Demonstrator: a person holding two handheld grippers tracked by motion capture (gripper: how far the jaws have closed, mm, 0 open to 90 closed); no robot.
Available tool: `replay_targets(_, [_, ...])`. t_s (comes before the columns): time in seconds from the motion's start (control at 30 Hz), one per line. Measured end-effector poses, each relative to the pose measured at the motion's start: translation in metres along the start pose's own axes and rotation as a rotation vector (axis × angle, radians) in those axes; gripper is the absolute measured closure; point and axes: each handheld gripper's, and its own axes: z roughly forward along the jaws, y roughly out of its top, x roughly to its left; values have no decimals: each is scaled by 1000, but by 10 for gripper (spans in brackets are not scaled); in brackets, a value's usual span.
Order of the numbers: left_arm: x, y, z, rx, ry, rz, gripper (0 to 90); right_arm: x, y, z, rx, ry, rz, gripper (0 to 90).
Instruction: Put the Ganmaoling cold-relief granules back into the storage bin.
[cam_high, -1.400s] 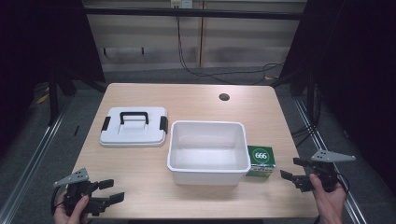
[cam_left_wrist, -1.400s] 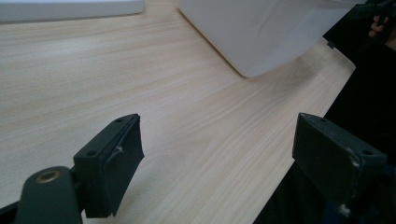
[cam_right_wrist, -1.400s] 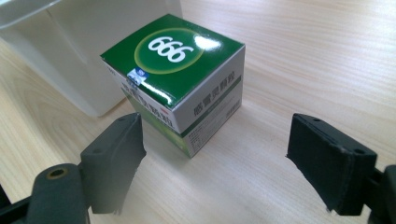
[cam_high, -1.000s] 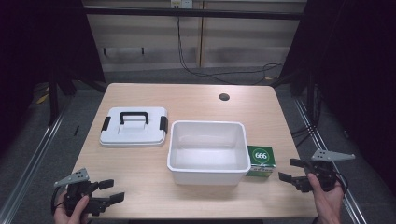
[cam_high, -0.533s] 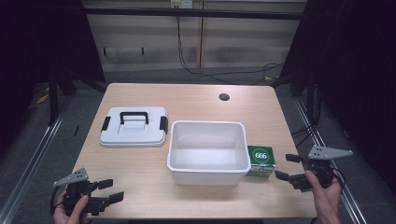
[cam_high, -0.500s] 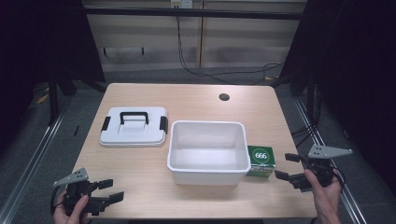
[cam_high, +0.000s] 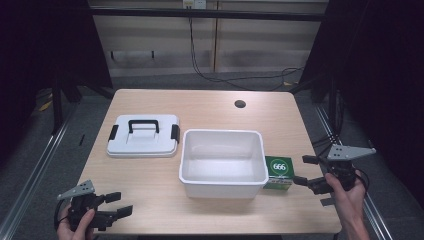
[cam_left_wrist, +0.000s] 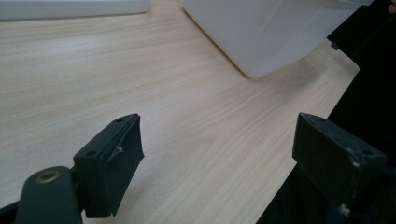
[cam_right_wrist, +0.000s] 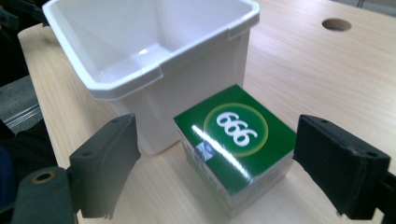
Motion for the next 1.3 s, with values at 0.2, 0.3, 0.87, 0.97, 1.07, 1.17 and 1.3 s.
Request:
replay_targets(0.2, [0,0,-1,-1,-1,-1,161,-4,10,2,18,-11,-35,134])
replay_targets(0.3, [1,0,-1,1,1,0,161,-6,15,3,29,25,-62,135])
replay_targets(0.87, [1,0,0,-2,-3,-5,161,-12,45,35,241,61,-189,125])
replay_targets(0.97, [0,0,-1,-4,-4,-2,161,-13,51,43,302,72,-216,126])
replay_targets(1.07, [2,0,-1,0,-3,4,160,-14,56,46,375,51,-256,129])
replay_targets(1.17, [1,0,-1,-2,-5,-3,160,-16,60,49,411,92,-265,130])
replay_targets(1.3, [1,0,-1,0,-4,4,160,-17,64,53,451,106,-293,126])
